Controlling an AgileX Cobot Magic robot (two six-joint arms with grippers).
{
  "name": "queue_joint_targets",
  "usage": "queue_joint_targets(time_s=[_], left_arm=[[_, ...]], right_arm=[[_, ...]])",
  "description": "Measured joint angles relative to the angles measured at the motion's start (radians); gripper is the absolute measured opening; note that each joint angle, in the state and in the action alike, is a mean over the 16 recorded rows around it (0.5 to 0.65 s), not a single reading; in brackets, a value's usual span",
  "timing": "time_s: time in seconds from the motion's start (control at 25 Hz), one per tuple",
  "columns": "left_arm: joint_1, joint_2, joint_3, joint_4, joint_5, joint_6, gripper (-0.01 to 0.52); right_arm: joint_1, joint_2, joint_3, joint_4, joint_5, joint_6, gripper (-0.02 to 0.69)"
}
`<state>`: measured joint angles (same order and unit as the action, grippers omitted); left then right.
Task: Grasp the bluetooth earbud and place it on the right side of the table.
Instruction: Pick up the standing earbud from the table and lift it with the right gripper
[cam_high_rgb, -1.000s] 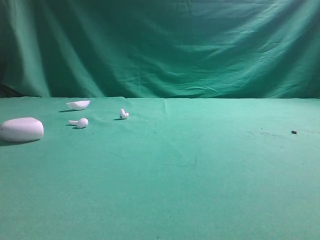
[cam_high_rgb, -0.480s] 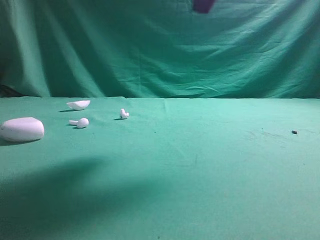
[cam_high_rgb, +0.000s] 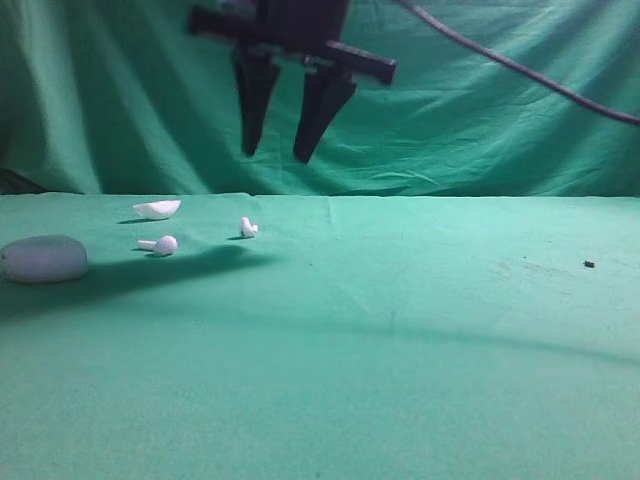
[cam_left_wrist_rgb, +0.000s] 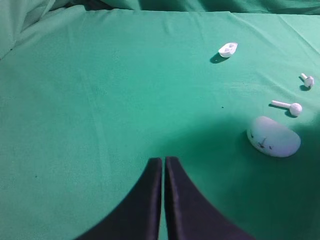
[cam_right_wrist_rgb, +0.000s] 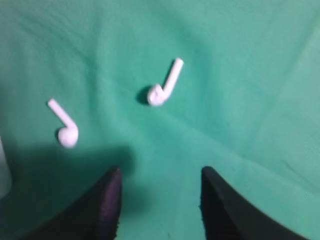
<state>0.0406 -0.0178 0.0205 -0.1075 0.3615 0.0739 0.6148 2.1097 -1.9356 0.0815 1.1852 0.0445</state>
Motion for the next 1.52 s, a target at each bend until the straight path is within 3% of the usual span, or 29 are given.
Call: queue_joint_targets(time_s=[0.28, 0.64, 1.16, 1.52], left_arm=[[0.0, 0.0, 0.0, 0.0, 0.0, 0.0, 0.0], [0.0, 0.0, 0.0, 0.0, 0.0, 0.0, 0.0], [0.0, 0.0, 0.0, 0.0, 0.0, 0.0, 0.0], [0.0, 0.0, 0.0, 0.0, 0.0, 0.0, 0.0]], right_arm=[[0.025, 0.209, -0.215, 0.004, 0.044, 0.041, 0.335], [0.048, 0.327, -0.315, -0.064, 0.021, 0.112, 0.367], [0.05, 0.365, -0.324, -0.063, -0.066, 0.156, 0.361], [0.05, 0.374, -0.331, -0.086, -0.052, 0.165, 0.218]])
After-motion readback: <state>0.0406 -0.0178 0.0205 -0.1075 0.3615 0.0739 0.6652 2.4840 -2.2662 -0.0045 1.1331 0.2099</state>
